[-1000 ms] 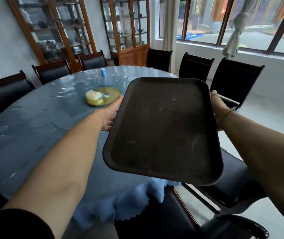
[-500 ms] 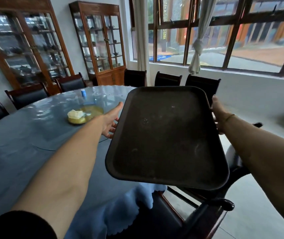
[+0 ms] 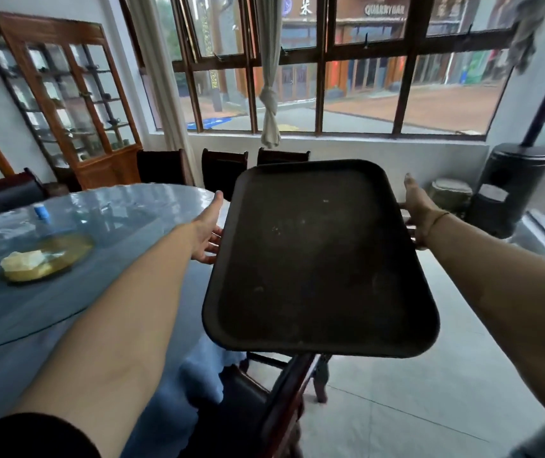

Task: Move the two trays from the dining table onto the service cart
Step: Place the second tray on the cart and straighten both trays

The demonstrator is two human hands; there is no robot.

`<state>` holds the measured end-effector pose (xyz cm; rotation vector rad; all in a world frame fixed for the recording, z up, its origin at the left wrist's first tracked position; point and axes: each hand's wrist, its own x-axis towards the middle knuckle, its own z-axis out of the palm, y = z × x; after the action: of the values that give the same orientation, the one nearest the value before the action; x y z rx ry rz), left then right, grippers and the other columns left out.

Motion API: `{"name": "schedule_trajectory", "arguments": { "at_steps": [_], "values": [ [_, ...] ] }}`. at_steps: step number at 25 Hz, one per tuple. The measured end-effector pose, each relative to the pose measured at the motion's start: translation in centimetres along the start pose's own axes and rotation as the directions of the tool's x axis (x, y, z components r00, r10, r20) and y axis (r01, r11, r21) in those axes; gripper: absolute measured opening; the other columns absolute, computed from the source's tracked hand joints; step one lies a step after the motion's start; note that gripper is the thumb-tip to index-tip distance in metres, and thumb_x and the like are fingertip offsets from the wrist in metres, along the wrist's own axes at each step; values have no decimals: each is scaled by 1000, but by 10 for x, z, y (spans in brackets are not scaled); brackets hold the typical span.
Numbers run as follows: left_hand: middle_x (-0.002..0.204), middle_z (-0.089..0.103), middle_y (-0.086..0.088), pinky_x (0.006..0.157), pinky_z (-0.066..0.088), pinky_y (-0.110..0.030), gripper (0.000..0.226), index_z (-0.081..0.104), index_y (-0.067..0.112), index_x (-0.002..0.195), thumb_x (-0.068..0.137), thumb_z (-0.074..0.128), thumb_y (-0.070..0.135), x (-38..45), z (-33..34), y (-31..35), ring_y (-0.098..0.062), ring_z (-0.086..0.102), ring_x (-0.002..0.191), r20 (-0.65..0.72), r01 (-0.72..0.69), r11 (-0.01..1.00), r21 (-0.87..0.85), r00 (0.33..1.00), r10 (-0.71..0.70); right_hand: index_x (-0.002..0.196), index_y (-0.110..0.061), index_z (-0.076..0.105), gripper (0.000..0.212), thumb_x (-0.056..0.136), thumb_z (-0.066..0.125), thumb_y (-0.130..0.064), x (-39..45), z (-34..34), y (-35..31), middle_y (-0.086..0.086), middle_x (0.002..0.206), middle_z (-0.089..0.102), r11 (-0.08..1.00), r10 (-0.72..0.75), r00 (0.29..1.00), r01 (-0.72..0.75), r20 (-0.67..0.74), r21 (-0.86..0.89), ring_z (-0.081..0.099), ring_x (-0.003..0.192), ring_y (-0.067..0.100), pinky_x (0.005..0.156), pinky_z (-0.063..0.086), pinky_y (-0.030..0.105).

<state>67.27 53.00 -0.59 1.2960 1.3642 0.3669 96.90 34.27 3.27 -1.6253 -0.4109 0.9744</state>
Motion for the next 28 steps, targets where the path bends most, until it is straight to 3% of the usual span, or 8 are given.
{"name": "schedule_trajectory", "arguments": {
  "at_steps": [3,5,7,10,15,18,24,28],
  "values": [
    [91,62,-11,74,45,-33,101,62,6,98,74,18,94,-13,68,22,-23,57,83,86,-35,997,74,996,28,77,-7,54,72,94,22,-69,-25,-74,7,8,46,61,995,-27,998,33,-65,92,60,38,19,24,36,18],
    [82,57,-9,72,43,-32,98,59,8,90,74,17,94,-24,115,35,-21,53,75,156,-74,992,105,986,57,76,-9,54,68,98,19,-64,-40,-123,11,4,36,58,987,-69,989,88,-133,137,53,25,13,22,32,18],
    [78,54,-9,69,42,-31,97,58,8,92,74,16,94,-37,166,47,-21,51,71,230,-108,985,132,970,76,80,-11,55,66,98,19,-63,-56,-177,18,6,48,62,986,-80,969,111,-235,121,56,30,12,25,32,14],
    [85,57,-11,69,44,-31,100,57,5,108,76,18,92,-58,242,62,-22,53,77,333,-163,975,151,937,106,108,-15,57,74,89,19,-76,-81,-255,31,6,79,50,998,-13,926,37,-378,56,52,63,18,48,36,23],
    [86,59,-12,68,45,-32,98,56,6,98,75,17,93,-98,369,86,-23,55,76,493,-275,931,240,861,127,109,-13,57,88,82,14,-84,-141,-371,60,6,76,49,995,48,826,10,-562,101,44,58,18,51,33,25],
    [84,60,-13,66,46,-33,101,58,4,93,73,18,94,-120,442,99,-24,57,74,585,-348,892,288,802,124,92,-11,60,92,75,16,-90,-185,-429,83,5,75,53,985,105,744,12,-660,170,50,63,20,59,41,27],
    [84,59,-13,71,48,-34,101,59,4,95,74,17,94,-171,567,113,-24,56,75,787,-467,822,326,616,38,95,-17,63,94,67,18,-95,-272,-502,120,7,85,62,963,222,559,3,-799,270,58,74,22,76,47,35],
    [90,59,-13,71,47,-35,110,58,-2,113,76,17,92,-205,634,109,-24,56,79,877,-569,744,350,478,-48,95,-13,61,92,74,18,-90,-326,-522,149,10,83,59,940,278,404,73,-871,334,54,70,22,67,44,32]
  ]
}}
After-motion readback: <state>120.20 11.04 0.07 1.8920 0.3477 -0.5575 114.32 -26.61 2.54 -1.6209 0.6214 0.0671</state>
